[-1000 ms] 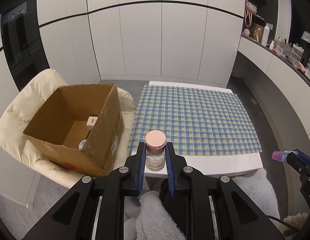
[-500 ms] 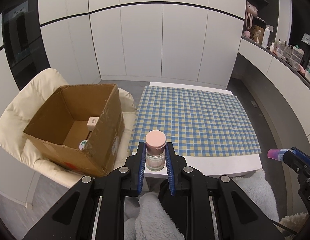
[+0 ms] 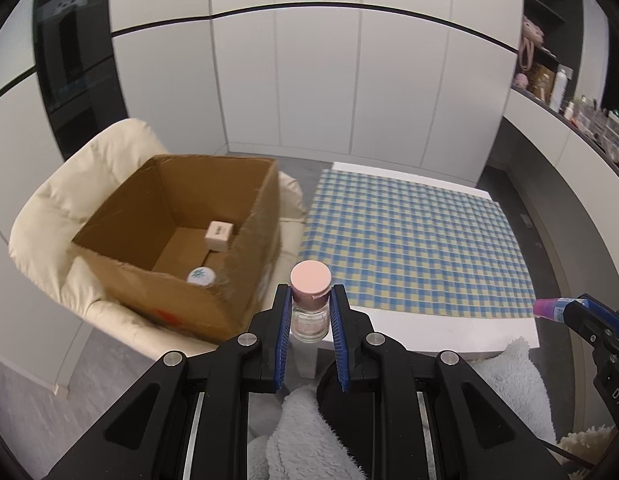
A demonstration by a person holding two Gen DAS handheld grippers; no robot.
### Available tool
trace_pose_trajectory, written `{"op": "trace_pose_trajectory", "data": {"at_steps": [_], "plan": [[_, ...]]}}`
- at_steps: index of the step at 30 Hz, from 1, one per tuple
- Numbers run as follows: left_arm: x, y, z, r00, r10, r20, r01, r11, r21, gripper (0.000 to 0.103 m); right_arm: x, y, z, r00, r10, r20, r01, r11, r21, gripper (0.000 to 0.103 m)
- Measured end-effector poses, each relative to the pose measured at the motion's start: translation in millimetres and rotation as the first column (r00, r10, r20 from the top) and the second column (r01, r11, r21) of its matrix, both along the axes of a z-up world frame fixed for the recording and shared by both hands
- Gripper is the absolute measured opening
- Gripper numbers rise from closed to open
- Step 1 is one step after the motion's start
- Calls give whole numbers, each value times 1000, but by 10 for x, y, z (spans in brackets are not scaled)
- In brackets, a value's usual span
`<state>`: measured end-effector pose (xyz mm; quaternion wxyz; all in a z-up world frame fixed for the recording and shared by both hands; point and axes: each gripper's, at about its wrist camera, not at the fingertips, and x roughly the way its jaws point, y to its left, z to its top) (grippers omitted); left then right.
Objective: Organize objects
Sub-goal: 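Carry the bottle and tube with both tools toward the cardboard box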
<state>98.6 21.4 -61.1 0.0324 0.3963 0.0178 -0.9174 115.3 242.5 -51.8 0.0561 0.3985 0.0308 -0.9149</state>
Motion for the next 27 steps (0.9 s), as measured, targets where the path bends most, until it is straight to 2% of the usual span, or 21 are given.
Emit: {"op": "trace_pose_trajectory", "data": {"at_steps": [6, 13, 20, 27], "plan": [[117, -364, -2, 997, 79, 0, -79, 997, -6, 19, -67, -359, -5, 996, 88, -6, -88, 996, 10, 20], [270, -829, -31, 982, 187, 7, -187, 982, -1, 19, -154, -919, -11, 976, 220, -6, -220, 975, 18, 20], [428, -1271, -82, 956, 293, 21, -293, 956, 7, 19, -189, -1533, -27, 936, 353, -1, -353, 935, 28, 20], [454, -1515, -120, 939, 342, 33, -343, 939, 18, 19, -162, -2074, -93, 889, 459, 12, -459, 888, 34, 20]]}}
